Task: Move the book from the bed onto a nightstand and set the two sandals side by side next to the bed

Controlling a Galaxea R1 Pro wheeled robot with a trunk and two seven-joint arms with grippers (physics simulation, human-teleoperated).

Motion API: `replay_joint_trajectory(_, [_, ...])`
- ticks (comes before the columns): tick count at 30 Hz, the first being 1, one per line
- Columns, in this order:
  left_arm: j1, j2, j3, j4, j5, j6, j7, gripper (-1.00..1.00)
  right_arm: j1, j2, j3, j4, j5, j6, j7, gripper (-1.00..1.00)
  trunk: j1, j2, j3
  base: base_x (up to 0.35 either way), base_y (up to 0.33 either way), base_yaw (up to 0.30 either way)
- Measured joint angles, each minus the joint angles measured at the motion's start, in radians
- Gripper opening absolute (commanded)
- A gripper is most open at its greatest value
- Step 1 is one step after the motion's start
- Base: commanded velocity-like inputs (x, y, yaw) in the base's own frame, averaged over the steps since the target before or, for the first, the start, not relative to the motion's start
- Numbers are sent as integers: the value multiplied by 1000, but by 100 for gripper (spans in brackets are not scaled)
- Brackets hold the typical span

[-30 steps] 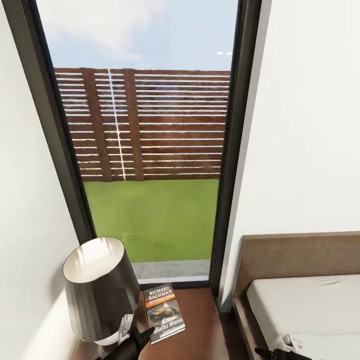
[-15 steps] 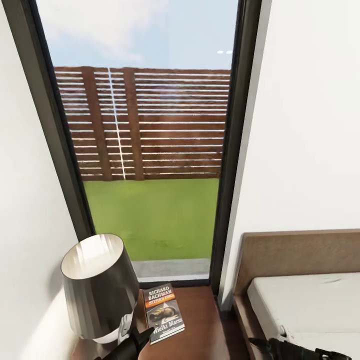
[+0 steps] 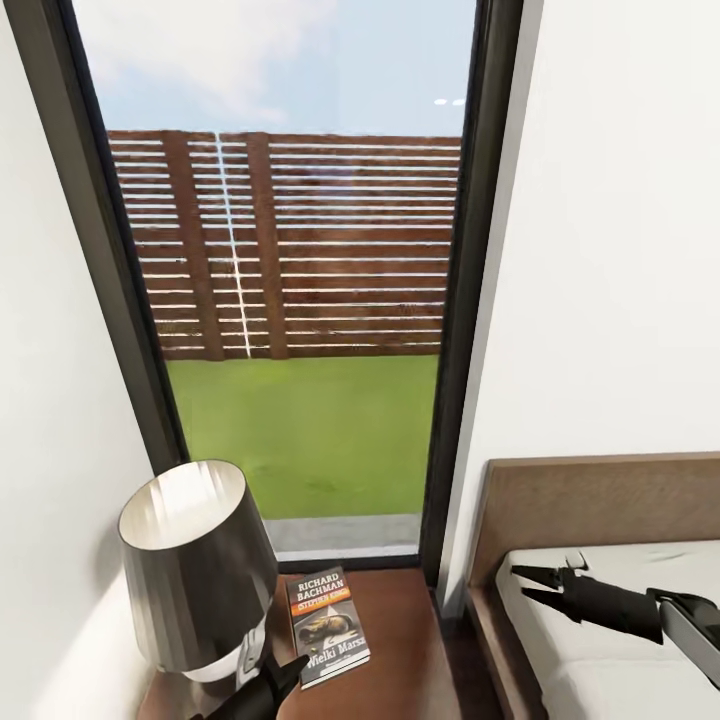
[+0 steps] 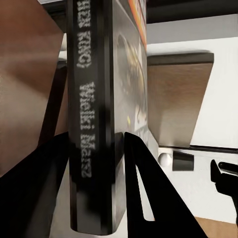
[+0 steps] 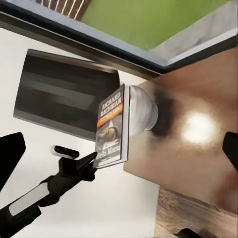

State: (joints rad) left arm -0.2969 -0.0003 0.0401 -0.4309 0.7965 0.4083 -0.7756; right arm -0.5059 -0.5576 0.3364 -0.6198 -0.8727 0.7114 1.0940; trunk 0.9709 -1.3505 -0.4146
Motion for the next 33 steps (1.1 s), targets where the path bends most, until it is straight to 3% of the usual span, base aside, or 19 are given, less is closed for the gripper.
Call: replay_joint_trajectory(33, [0,-1,0,1,1,-1,15,-100,1,-1,-4,-3,-8,11,0,100,127,-231,-103,0,0,0])
